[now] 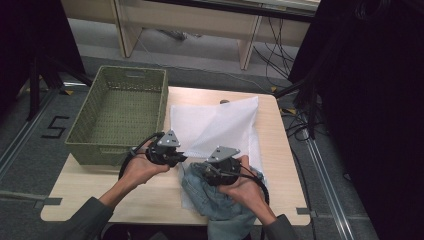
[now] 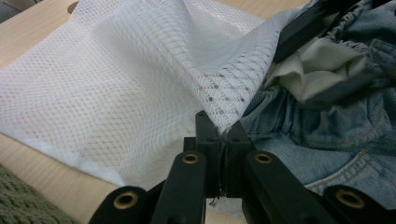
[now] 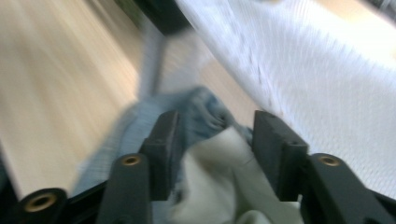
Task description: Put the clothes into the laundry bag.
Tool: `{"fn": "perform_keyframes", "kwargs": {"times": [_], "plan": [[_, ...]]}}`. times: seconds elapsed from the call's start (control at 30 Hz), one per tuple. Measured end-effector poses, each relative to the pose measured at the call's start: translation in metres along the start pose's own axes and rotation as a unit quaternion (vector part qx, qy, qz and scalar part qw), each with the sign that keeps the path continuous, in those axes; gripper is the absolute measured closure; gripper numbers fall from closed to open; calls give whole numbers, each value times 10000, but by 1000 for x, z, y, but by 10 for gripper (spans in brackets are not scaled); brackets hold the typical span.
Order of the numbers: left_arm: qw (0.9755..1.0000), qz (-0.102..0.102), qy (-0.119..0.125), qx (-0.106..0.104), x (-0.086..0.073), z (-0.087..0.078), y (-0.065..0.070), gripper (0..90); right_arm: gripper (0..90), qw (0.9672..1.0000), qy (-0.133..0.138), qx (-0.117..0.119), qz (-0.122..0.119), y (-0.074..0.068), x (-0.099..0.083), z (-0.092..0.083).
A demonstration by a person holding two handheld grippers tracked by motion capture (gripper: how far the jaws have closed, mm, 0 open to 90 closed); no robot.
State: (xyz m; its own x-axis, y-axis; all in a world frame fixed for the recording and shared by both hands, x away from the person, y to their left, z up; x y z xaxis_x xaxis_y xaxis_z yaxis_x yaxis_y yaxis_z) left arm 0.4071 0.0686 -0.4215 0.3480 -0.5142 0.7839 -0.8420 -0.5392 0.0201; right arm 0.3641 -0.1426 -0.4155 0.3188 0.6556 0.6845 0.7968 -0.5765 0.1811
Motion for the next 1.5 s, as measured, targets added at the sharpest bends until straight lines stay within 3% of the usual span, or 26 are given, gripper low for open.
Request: {"fn": "perform_keyframes", "kwargs": {"times": [0.07,0.1,0.13,0.2,0.27,0.37,0.43,0.47,0.5,0.53,0.57,0.67,0.7,0.73,0.77,0.8,0.93,0.97,1.07,1.1,1.13,1.17,1.37,1.43,1.47,1.5], "plan": [[10000,-20,-15,-4,0,0,-1,874,500,9996,196,137,-115,-9,-1,-6],[10000,8,-25,-1,-1,0,-2,874,487,9979,209,606,2,-20,-5,-4],[10000,-33,-15,-9,-1,0,-2,874,480,9972,149,727,0,-26,-8,0],[10000,-16,-4,-9,-1,0,-2,873,469,9972,103,742,26,-32,-10,4],[10000,-57,25,-26,-1,1,-3,873,450,9963,-118,836,-160,-40,-12,15],[9999,-129,72,-16,-1,3,-3,872,432,9967,-246,776,-66,-50,-12,26],[10000,-82,23,-53,0,2,-4,873,449,9956,-630,537,-435,-53,-18,37],[9999,-123,60,-37,-1,3,-3,872,511,9929,-877,532,-607,-55,-21,43],[9999,-123,60,-37,-1,3,-3,873,511,9929,-877,532,-607,-55,-21,43],[10000,-5,-12,-15,-2,2,-3,873,693,9888,-1035,501,-956,-54,-23,49],[10000,-5,-12,-15,-2,2,-3,873,760,9893,-964,460,-990,-51,-21,48],[9997,-145,163,-77,0,1,-2,875,822,9906,-847,466,-964,-39,-16,40],[9998,-104,181,-73,2,-1,0,876,838,9960,-610,218,-610,-26,-14,32],[9998,-104,181,-73,2,-1,0,876,838,9960,-610,218,-610,-26,-14,32],[9998,7,179,-70,5,-3,3,876,843,9979,-494,185,-365,-9,-9,24],[9998,59,169,-92,6,-4,4,877,845,9985,-457,108,-295,-5,-7,22],[9993,31,308,-219,10,-5,8,877,852,9992,-283,-80,-258,10,3,14],[9993,-5,304,-207,11,-5,9,877,852,9995,-106,-210,-198,15,11,15],[9993,42,322,-198,12,-6,8,877,848,9995,-30,-253,-189,17,12,22],[9995,13,277,-153,10,-5,6,876,832,9994,-161,-243,-174,19,4,43],[9995,13,277,-153,10,-5,6,877,832,9994,-161,-243,-174,19,4,43],[9997,28,193,-115,6,-5,1,876,803,9997,-210,-42,154,16,-5,59],[9994,-301,125,-110,-8,3,-9,819,720,9998,-22,8,217,19,-2,49],[9996,-260,96,-49,-9,2,-10,773,714,9998,-17,46,210,19,-3,48],[9993,-330,148,-8,-9,1,-8,741,703,9999,-91,-34,46,22,-5,46],[9992,-365,160,56,-10,-1,-7,696,694,9999,-79,-16,93,22,-5,46]]}}
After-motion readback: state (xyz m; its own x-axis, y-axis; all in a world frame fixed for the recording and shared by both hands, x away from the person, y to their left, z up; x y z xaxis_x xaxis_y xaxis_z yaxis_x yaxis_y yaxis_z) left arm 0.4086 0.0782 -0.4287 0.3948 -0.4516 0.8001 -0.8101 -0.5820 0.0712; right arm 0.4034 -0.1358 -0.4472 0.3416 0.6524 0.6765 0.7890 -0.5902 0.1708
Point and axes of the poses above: each handheld gripper's, and its own axes: z roughly forward along the jaws, x roughly out of its top, y roughly to its right, the point moved 1 cm from there along z, roughly forward along the jaws, and after that the axes turned 1 degree about -z, right-handed, at the moved point
